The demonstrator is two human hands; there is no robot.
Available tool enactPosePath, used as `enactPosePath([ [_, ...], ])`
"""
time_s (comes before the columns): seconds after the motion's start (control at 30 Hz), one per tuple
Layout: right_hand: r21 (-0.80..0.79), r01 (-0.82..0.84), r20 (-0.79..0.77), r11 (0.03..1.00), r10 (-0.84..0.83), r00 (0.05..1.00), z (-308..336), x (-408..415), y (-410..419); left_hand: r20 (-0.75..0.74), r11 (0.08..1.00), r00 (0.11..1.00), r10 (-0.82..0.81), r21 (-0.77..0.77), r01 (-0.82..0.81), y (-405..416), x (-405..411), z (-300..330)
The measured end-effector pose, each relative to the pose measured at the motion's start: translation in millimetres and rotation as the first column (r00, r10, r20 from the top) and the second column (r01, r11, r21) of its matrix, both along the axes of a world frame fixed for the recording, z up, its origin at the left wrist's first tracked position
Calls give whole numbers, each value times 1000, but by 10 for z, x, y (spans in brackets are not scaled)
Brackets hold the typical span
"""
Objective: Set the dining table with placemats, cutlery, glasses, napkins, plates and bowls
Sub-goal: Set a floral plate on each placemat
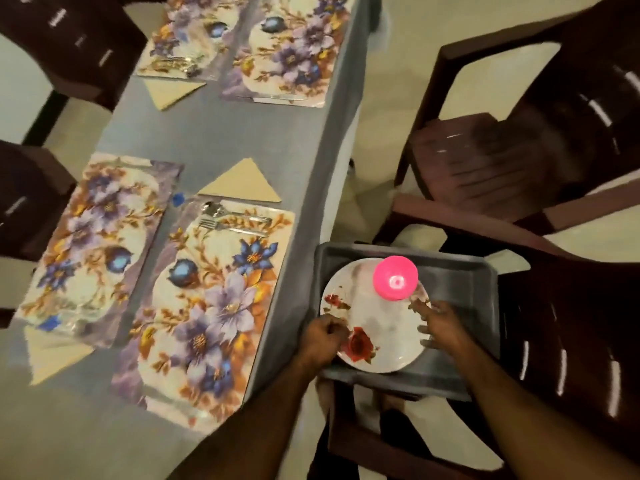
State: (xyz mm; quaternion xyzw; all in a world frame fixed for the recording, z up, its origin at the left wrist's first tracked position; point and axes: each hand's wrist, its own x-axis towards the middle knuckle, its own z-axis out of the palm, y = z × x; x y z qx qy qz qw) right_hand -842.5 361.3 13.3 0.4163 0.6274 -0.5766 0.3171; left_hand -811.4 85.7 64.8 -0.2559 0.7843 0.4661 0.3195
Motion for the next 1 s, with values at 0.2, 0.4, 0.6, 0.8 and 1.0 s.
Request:
enactPosePath([
  [0.2,-55,172,-31,984,-174,984,-307,-596,-282,-7,997,999,-50,60,50,294,-1015,-765],
  [0.4,36,310,-62,950,-308,949,-709,-619,-389,41,967,992,-116,234,103,603,-1305,-1086],
  [0.6,104,567,-104,817,-558,823,-561,-142,-38,32,931,984,-177,331,156,1157,-1100,-945],
  [0.8,122,803,-54,583,-804,592,-606,521,378,44,881,904,-425,251,401,1778,-988,-894],
  [1.0,83,917,-7,390,-920,392,-811,536,436,105,939,934,-342,72,336,1470,-1048,-1046],
])
